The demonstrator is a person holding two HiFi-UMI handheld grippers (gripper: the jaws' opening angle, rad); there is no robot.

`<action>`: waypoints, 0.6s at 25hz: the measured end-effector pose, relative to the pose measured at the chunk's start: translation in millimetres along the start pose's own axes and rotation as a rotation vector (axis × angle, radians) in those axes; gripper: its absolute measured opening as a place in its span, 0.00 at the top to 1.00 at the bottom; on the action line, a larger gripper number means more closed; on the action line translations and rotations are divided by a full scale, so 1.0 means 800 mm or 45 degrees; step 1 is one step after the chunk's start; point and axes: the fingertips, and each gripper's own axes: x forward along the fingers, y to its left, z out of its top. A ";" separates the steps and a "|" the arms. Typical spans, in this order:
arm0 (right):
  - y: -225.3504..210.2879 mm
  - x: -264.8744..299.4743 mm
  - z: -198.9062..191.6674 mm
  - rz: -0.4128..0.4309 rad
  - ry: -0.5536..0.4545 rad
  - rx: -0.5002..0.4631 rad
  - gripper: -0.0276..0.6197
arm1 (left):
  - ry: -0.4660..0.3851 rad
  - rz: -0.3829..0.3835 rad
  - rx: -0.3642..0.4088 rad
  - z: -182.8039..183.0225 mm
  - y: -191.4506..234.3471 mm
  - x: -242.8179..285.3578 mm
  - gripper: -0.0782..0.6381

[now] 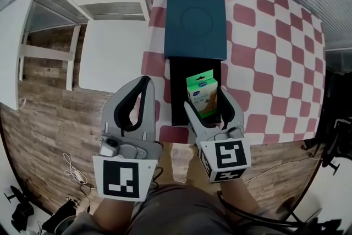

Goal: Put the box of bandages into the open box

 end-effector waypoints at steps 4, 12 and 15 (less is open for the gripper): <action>0.000 -0.002 0.009 0.015 -0.035 0.004 0.39 | -0.018 0.008 0.007 0.006 -0.001 0.000 0.89; -0.004 -0.044 0.082 0.038 -0.251 -0.036 0.45 | -0.132 0.066 0.048 0.060 -0.014 -0.025 0.89; -0.007 -0.077 0.126 0.044 -0.371 -0.052 0.54 | -0.198 0.091 0.068 0.093 -0.025 -0.044 0.89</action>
